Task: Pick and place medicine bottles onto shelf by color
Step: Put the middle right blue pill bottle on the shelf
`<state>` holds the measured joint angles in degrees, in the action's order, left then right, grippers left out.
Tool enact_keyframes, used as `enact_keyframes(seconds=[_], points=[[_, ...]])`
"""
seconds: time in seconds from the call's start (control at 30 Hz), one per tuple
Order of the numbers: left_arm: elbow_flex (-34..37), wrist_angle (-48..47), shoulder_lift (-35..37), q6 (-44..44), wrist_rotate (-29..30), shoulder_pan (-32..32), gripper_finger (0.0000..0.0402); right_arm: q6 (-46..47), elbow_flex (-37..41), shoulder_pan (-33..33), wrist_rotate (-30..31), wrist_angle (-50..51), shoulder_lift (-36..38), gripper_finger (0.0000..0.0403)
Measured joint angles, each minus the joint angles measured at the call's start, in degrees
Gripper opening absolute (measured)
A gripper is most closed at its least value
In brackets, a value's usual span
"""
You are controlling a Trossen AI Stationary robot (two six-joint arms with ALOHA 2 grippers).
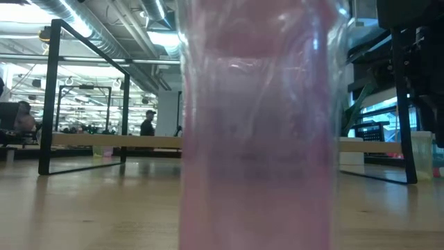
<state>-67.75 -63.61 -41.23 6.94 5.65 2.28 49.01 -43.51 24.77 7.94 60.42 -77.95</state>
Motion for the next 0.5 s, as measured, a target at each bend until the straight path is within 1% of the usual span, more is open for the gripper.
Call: enact_keyframes(seconds=[0.5], points=[[0.0, -0.01, -0.02, 0.0, 0.0, -0.01, 0.0, 0.0, 0.02, 0.0, 0.0, 0.0, 0.0, 0.0133]])
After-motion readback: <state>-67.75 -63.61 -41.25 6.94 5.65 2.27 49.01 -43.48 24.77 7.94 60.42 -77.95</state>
